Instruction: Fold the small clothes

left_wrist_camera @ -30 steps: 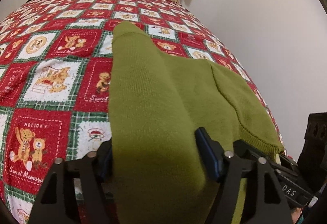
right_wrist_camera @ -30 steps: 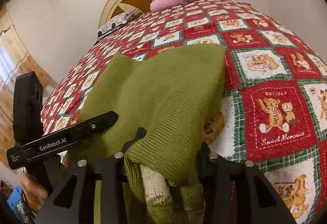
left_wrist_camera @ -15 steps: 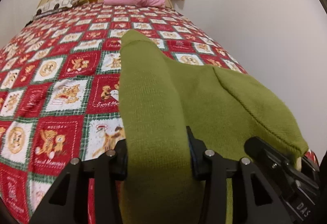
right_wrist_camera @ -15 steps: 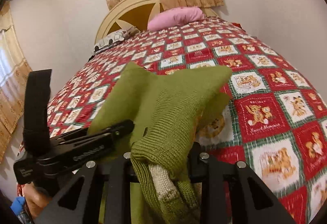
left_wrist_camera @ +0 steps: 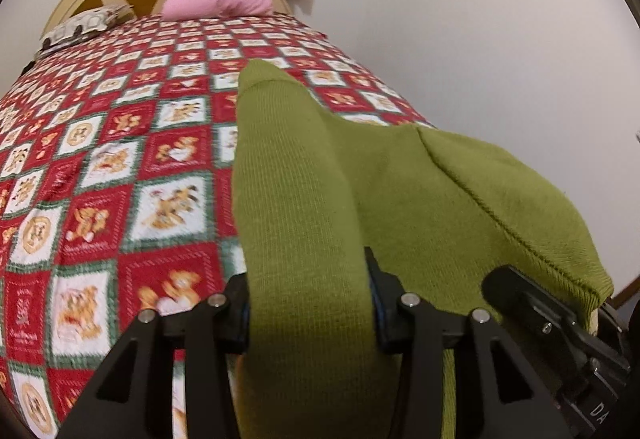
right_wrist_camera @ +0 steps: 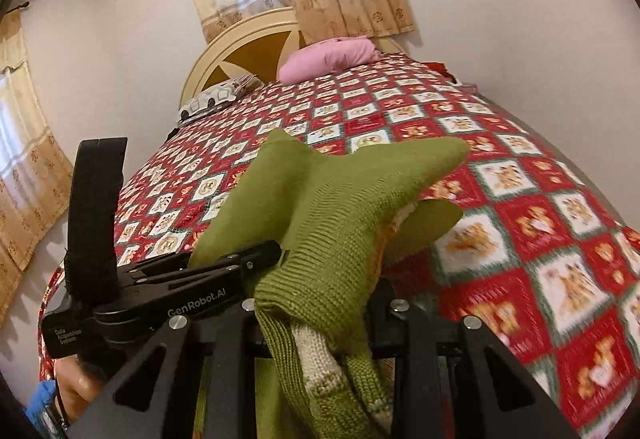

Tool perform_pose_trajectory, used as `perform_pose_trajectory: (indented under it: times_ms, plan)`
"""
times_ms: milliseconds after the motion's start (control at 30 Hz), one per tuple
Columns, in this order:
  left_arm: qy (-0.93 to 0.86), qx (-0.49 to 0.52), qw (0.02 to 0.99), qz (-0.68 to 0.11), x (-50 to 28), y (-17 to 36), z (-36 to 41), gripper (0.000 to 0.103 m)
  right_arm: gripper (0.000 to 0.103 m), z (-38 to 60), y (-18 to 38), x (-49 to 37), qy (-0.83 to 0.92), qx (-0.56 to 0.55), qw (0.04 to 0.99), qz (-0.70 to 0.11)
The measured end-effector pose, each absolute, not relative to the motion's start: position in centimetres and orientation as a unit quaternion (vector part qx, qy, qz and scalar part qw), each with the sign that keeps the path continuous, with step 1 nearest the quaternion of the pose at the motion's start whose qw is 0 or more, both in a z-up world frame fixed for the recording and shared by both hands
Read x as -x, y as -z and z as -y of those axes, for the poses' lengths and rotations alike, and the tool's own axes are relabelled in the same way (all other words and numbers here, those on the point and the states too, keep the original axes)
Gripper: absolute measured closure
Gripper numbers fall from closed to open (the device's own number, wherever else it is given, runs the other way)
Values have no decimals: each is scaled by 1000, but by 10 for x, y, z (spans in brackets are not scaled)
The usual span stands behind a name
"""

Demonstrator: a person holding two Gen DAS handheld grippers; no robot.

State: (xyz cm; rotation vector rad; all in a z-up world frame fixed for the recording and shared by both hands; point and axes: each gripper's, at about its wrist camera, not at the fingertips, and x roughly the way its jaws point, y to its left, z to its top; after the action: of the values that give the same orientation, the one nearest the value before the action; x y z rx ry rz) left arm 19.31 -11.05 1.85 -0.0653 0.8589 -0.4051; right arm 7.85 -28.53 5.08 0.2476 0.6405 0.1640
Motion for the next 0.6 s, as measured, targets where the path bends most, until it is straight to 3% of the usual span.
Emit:
perform_pose_trajectory:
  times_ms: [333,600]
  plan:
    - [265,12,865,-425,-153,-17,162,58,75,327,-54,-8,-22,-116,943,-312]
    - [284,6,866,-411,-161,-20,201,58,75,359,-54,-3,12,-109,949,-296]
